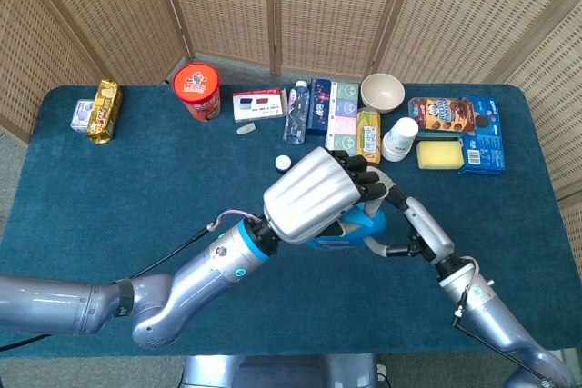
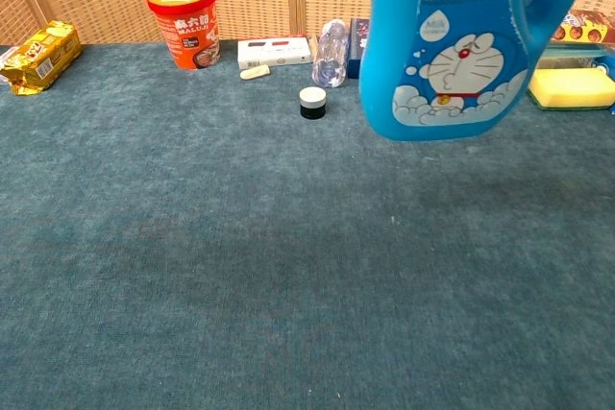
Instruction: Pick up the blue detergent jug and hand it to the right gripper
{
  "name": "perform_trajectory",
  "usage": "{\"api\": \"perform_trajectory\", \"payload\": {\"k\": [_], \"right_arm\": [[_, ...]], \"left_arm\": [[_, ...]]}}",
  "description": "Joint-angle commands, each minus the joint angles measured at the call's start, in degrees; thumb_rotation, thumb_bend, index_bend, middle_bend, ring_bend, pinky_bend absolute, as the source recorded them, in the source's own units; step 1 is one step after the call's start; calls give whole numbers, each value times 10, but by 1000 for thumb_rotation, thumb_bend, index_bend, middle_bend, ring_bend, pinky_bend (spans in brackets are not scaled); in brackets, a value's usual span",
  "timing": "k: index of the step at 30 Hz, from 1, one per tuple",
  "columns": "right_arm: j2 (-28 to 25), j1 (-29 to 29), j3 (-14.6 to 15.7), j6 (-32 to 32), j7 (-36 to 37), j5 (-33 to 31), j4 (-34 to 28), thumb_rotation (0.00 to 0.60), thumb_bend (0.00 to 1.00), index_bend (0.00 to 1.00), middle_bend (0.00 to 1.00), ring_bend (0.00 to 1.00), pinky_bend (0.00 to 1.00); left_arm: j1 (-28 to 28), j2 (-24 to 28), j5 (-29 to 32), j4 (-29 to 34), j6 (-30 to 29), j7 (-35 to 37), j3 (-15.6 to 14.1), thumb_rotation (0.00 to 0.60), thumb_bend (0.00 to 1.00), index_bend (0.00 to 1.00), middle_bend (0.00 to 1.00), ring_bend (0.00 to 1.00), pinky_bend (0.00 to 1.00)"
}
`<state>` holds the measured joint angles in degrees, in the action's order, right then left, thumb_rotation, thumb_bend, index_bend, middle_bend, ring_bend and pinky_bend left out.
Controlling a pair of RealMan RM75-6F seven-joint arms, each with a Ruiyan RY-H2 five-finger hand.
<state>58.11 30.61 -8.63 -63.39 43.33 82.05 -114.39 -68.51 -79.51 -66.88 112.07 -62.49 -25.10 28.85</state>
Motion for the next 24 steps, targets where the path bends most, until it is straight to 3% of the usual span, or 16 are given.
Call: {"api": "perform_trajectory", "payload": {"k": [1, 8, 16, 20, 24], "right_arm": [[1, 0, -6, 1, -6, -6, -8, 600, 365, 37, 275, 173, 82], [14, 3, -23, 3, -43, -42, -20, 600, 381, 155, 389, 264, 122], [34, -2, -33, -4, -52, -48, -28, 600, 529, 449, 642, 446, 455], [36, -3, -37, -5, -52, -43, -34, 600, 663, 625, 760, 530, 579], [29, -5, -38, -1, -54, -38, -38, 600, 752, 664, 783, 542, 649]], "left_arm": [[-6, -8, 3, -6, -3, 1, -1, 600, 452, 716, 639, 526, 677], [-16, -26, 8, -8, -15, 7, 1, 600, 452, 716, 639, 526, 677], [-21, -30, 14, -7, -26, 3, 2, 600, 452, 716, 639, 526, 677], [-22, -36, 13, -11, -31, 4, -2, 600, 452, 716, 639, 526, 677], [-20, -39, 14, -14, -39, 7, -2, 600, 449, 713, 639, 526, 677]]}}
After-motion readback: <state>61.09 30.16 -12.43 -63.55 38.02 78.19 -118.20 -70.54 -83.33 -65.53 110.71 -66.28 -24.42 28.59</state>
